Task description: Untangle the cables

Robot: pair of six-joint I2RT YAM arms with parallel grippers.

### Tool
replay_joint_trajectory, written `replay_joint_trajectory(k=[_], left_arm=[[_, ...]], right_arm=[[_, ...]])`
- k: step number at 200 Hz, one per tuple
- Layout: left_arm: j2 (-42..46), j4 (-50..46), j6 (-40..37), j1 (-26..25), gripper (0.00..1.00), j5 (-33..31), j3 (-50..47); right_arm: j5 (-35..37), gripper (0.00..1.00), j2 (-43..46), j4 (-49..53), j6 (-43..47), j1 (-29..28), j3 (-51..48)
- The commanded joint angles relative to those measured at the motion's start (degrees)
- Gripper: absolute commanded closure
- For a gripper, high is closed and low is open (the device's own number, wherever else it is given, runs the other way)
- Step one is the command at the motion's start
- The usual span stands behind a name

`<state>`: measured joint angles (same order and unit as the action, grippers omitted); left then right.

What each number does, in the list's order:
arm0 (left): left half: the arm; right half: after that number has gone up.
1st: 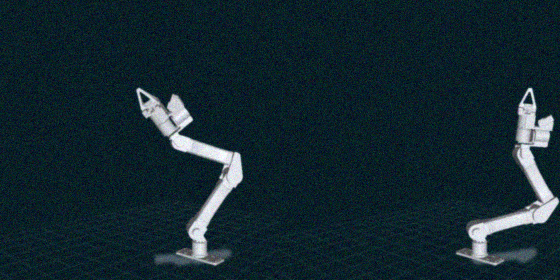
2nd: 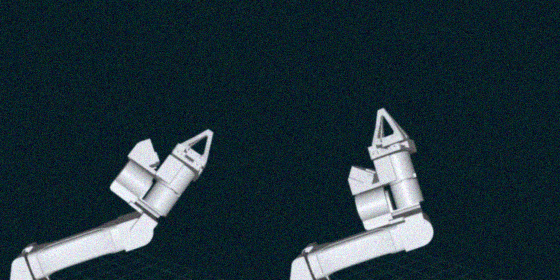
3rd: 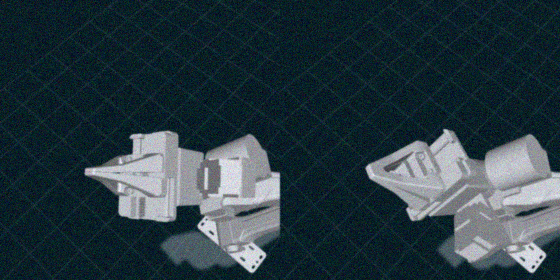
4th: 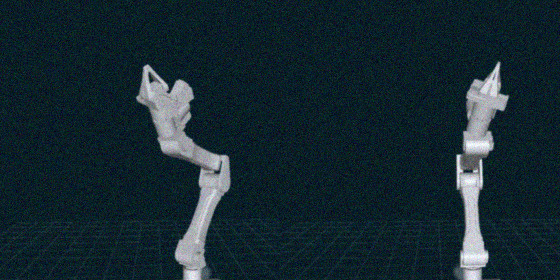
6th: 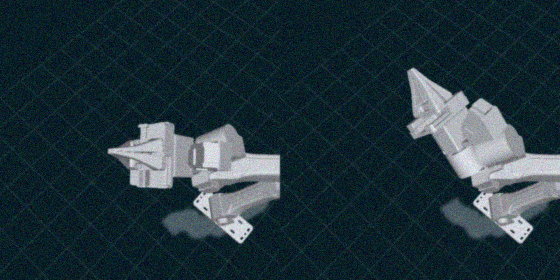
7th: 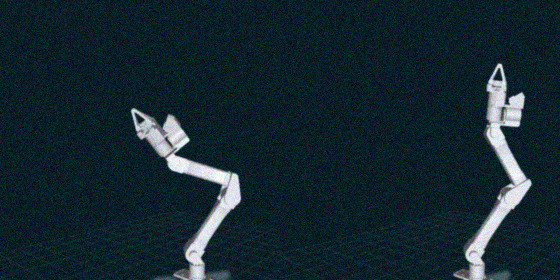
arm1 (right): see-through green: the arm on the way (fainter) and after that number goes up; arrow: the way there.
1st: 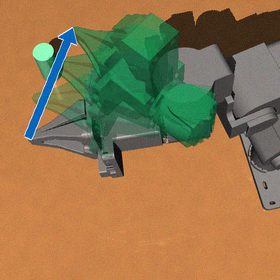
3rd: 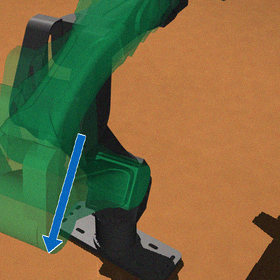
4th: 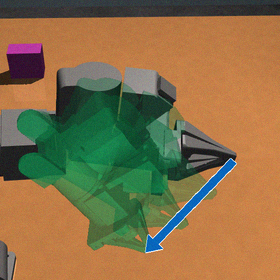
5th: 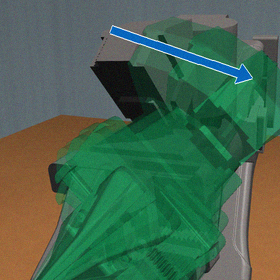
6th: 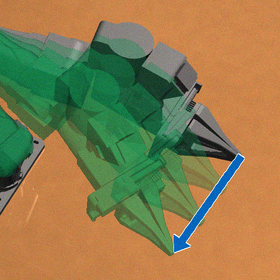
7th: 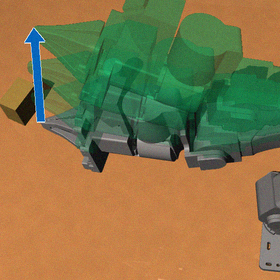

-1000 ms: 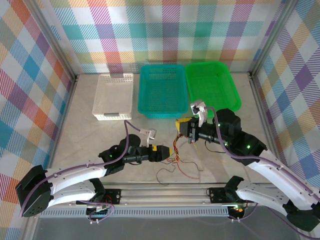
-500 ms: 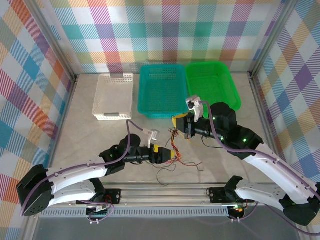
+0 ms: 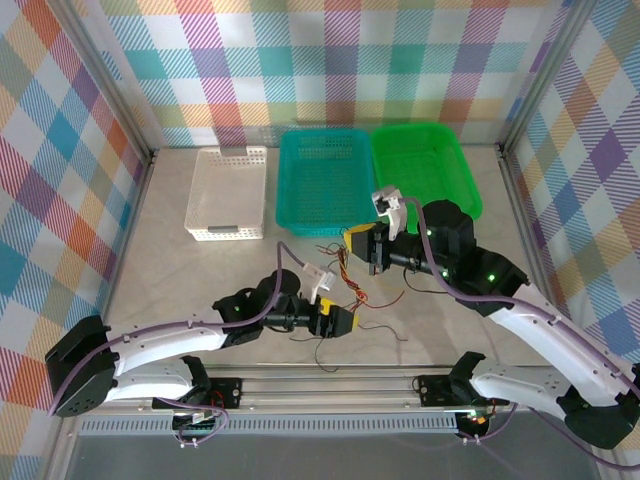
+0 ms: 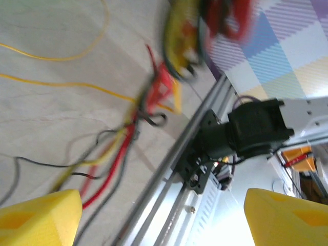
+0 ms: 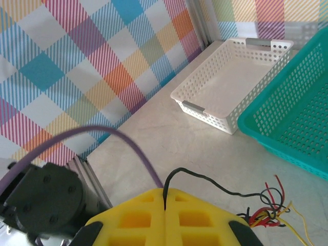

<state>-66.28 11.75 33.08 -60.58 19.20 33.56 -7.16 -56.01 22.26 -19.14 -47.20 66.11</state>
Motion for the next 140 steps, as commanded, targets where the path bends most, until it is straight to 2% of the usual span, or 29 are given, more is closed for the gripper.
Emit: replay_joint_trajectory(k=[1, 28, 93, 140], left_arm=[[-0.1, 2.6, -4.1, -3.3, 0.18, 3.1, 2.2], [-1.7, -1.7, -6.7, -5.1, 0.18, 0.2, 4.5], [-5.3, -18.0, -14.6, -5.3, 0.15, -13.4, 12.5], [-10.8, -22.2, -17.2, -5.6, 0.15, -18.9, 17.0]], right_arm=[[1.7, 1.0, -0.7, 0.6, 0.5, 0.2, 2.8], [1.4, 1.0, -1.6, 0.8, 0.2, 0.3, 3.7], [0.0, 1.0, -1.0, 1.1, -0.3, 0.3, 4.4], [-1.4, 1.0, -1.0, 1.1, -0.9, 0.3, 5.3]])
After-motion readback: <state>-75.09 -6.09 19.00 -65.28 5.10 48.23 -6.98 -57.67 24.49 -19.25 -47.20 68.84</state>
